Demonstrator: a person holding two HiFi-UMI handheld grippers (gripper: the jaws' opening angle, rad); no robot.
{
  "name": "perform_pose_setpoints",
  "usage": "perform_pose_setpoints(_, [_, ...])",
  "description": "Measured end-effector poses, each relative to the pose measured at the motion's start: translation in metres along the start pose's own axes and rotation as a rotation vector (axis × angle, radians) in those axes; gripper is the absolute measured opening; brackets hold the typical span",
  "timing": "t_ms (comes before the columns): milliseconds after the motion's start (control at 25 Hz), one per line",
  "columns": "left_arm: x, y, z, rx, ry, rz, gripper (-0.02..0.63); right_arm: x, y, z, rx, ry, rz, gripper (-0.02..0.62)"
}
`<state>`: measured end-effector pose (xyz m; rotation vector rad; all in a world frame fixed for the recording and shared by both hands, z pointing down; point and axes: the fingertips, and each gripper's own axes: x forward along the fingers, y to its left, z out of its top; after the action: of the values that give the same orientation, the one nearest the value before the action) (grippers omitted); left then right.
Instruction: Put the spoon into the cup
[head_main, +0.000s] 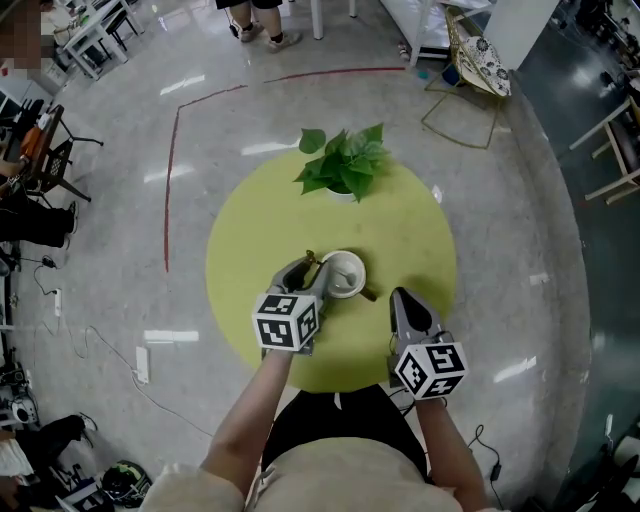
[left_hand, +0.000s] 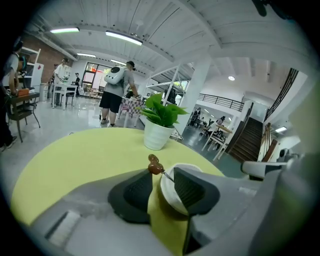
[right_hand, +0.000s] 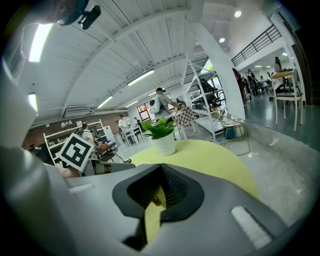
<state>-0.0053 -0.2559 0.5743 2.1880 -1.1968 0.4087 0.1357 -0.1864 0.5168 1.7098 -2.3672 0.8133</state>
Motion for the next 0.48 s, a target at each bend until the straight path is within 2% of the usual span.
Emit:
perform_pose_setpoints(320, [-0.009,0.004,-0.009,-0.015,0.015,0.013,0.143,-0.005,0.007,-0.005,-0.004,-0.002,0.005,0.000])
perform_pose_setpoints(480, [-0.013,0.005,-0.014,-0.033,0.019,0.017,0.172,-0.009,0.011,-0.007,-0.003,-0.005,0.003,0.000])
